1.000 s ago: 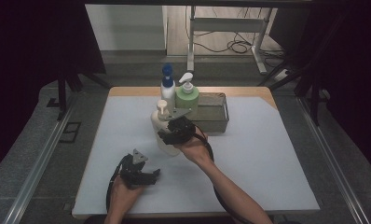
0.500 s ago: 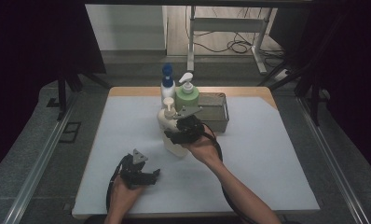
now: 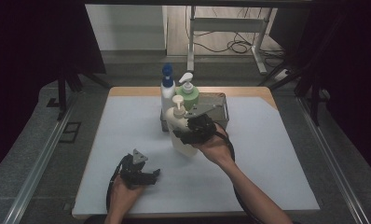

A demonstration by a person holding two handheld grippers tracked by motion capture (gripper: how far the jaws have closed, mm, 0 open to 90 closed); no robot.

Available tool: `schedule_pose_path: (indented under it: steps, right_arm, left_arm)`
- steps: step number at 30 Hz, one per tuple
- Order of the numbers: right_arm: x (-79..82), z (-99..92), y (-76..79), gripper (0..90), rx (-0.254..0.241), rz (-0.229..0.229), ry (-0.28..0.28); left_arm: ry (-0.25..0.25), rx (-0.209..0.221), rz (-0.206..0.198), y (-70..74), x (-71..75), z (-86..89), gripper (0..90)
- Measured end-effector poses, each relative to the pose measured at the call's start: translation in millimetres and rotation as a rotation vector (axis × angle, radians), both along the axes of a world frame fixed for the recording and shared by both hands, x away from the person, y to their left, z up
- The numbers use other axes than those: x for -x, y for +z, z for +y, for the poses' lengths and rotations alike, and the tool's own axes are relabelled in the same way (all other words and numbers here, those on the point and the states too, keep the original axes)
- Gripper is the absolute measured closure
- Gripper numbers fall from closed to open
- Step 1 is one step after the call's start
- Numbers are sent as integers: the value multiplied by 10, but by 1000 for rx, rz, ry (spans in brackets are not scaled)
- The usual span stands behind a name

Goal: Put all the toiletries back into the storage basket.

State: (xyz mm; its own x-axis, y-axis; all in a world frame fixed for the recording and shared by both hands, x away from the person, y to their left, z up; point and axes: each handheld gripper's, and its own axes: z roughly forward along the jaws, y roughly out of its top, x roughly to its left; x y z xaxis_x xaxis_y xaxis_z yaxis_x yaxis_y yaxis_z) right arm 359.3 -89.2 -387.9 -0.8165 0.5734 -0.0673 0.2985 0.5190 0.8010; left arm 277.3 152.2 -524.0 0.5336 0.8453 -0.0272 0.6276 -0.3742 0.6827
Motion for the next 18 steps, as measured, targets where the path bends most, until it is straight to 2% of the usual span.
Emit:
schedule_pose_path:
  steps: [10,18]
  right_arm:
    - [55,-213,117,389,-4,6,-19]
    - [45,-412,205,389,-15,5,-58]
  left_arm:
    - [0,0,1,2,0,1,117]
    - [0,-1,1,2,0,1,117]
